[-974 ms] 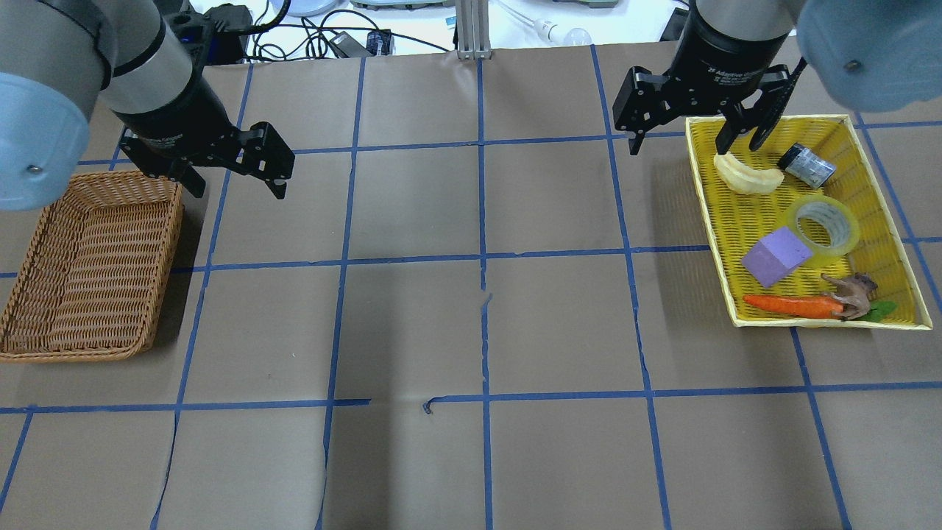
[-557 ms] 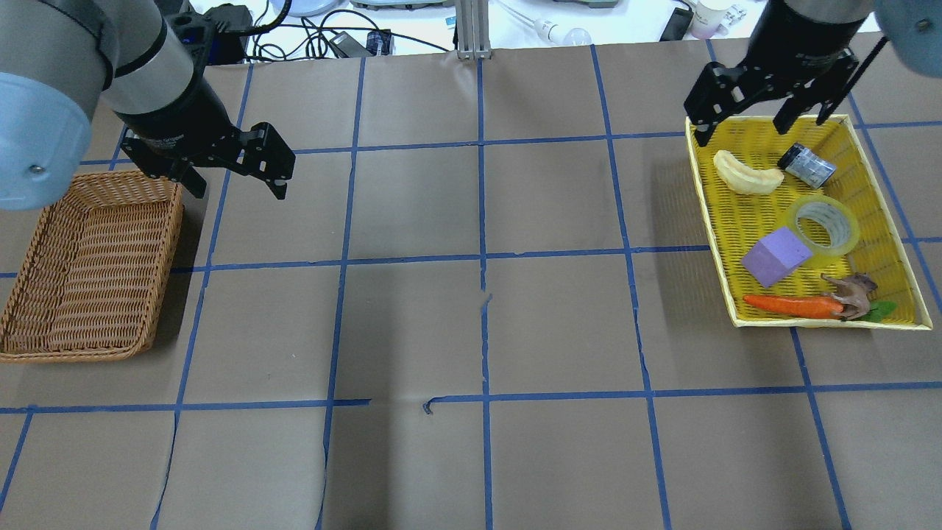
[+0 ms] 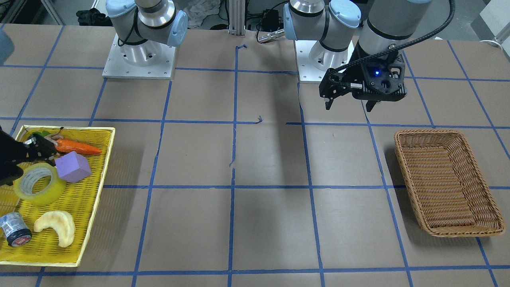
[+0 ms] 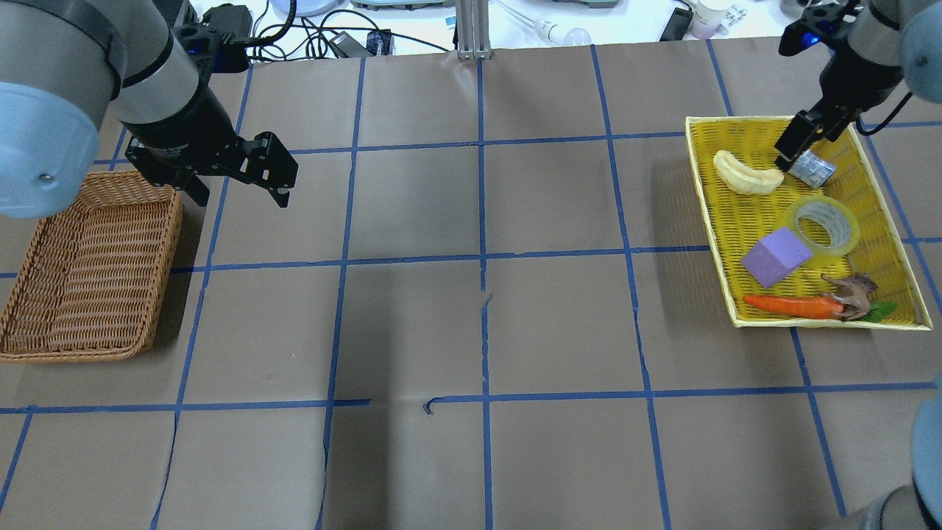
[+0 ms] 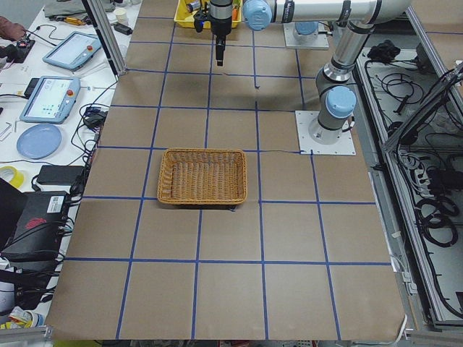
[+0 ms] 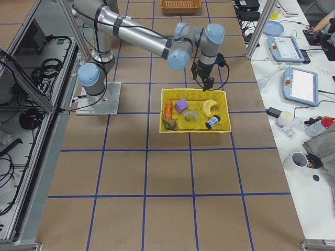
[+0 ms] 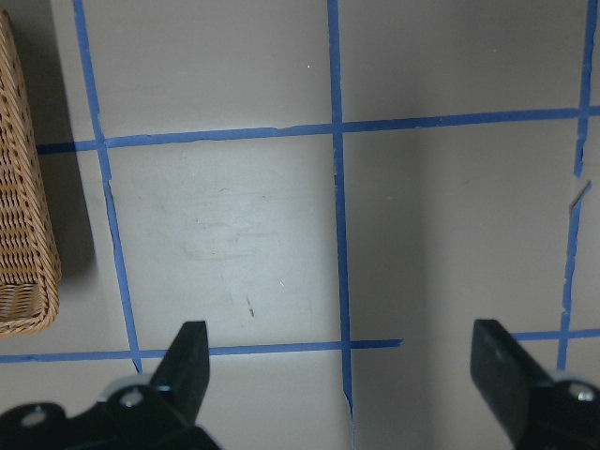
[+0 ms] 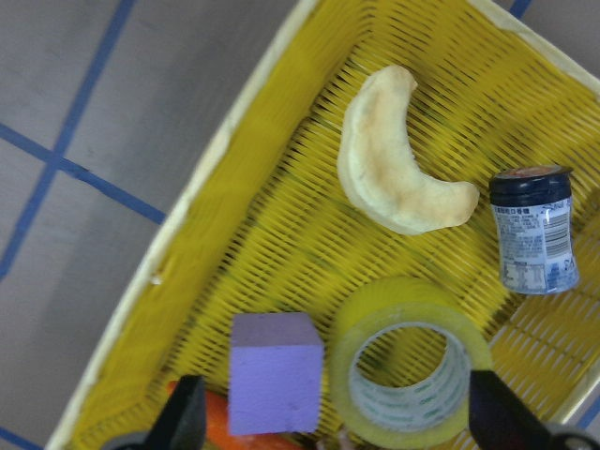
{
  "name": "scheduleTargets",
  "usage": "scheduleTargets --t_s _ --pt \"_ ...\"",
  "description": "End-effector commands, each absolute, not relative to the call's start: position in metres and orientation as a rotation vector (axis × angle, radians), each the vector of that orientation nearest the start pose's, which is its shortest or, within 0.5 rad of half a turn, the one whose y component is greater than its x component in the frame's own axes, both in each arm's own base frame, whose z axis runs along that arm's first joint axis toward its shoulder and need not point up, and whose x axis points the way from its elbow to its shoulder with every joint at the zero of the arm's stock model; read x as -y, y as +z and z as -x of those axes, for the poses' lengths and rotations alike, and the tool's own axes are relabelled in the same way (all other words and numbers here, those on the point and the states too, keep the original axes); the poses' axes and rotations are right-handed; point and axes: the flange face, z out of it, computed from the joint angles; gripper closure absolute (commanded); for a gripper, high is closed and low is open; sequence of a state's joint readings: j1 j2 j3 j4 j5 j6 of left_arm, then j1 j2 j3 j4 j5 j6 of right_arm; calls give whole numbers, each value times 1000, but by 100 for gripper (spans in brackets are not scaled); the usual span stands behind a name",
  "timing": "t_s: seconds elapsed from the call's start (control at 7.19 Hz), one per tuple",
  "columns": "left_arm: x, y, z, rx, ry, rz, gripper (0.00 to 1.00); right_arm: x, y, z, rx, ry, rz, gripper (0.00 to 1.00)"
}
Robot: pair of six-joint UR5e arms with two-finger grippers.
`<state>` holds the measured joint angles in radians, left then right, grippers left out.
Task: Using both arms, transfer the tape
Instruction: 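Lower the right gripper into the yellow tray onto the tape roll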
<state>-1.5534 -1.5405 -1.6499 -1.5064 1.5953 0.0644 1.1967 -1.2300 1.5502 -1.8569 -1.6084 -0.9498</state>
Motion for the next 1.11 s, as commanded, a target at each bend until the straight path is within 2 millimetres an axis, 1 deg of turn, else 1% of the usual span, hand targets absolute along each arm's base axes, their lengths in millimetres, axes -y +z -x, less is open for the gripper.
scheduleTargets --t_s 0.0,0.14,0.28,0.42,0.56,0.7,0.83,0.97 --pt "483 469 123 -3116 -20 -74 0 631 256 159 -2955 72 1088 0" --pt "483 469 123 -3115 -22 -74 0 630 237 181 -2944 63 1125 0" --pt "483 469 122 -3116 -22 -71 0 623 224 190 -2928 85 1123 13" --pt "483 469 122 -3116 -22 -71 0 619 218 190 -2923 94 1116 22" --pt "483 469 123 -3116 -22 -71 0 616 217 193 -2923 109 1109 51" --pt "482 467 123 -3116 -15 -71 0 614 214 193 -2921 113 1098 94" --pt "482 466 123 -3116 -20 -71 0 613 215 193 -2925 112 1092 100" --pt "483 467 123 -3115 -29 -71 0 615 216 192 -2927 104 1092 100"
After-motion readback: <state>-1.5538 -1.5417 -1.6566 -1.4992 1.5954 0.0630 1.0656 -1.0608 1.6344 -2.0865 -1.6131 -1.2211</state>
